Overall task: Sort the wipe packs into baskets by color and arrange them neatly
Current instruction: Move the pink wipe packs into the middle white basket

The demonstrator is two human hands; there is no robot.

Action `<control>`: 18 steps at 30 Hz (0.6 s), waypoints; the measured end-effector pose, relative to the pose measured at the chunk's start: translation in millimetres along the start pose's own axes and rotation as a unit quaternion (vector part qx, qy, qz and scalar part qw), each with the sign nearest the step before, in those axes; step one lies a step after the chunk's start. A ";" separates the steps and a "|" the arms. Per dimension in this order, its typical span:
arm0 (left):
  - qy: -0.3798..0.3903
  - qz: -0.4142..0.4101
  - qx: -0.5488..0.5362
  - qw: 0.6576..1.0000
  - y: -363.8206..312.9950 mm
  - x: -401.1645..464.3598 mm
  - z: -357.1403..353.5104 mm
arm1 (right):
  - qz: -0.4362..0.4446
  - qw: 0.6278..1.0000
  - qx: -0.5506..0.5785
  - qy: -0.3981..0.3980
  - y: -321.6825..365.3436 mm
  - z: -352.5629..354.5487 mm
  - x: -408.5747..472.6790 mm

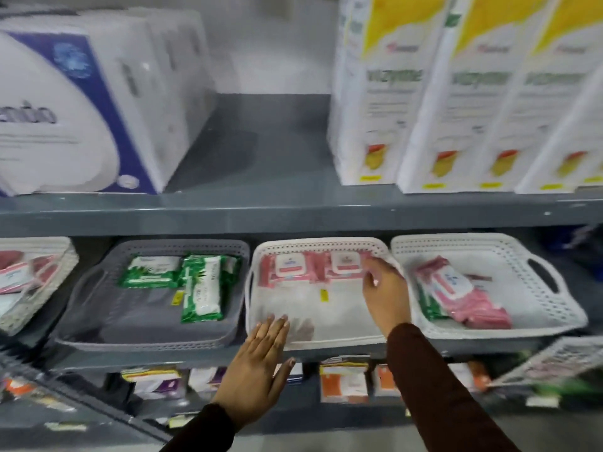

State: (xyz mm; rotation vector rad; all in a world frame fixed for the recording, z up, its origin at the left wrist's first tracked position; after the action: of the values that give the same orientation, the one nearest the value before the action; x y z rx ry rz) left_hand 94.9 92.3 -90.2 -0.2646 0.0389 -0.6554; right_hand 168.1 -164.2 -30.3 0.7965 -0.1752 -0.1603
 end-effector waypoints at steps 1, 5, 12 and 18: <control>0.003 -0.011 0.001 1.000 -10.8 8.5 -4.2 | -0.027 0.999 -0.026 -0.006 -24.0 18.1 2.6; 0.006 -0.053 0.012 0.999 -58.7 41.7 -18.0 | -0.147 0.979 -0.139 0.020 -109.4 73.7 10.6; 0.010 -0.067 0.036 0.997 -124.0 90.3 -39.0 | -0.192 0.970 -0.147 0.037 -156.8 106.7 14.7; 0.013 -0.033 0.052 0.998 -126.6 90.1 -45.8 | -0.089 0.990 -0.023 -0.105 -135.6 119.7 -3.1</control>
State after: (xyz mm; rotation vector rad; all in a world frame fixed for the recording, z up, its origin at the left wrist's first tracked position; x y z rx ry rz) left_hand 85.3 -69.2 -97.9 -0.1571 0.0201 -0.7238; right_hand 128.9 -340.1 -46.3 0.7475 -0.2980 -0.4154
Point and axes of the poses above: each hand's wrist, its own x-axis towards the middle knuckle, its own z-axis out of the back of the hand, y = z × x, the point moved 6 cm from there along x, towards the middle knuckle, and after that the axes turned 14 degrees about y, right-handed, at the moved point
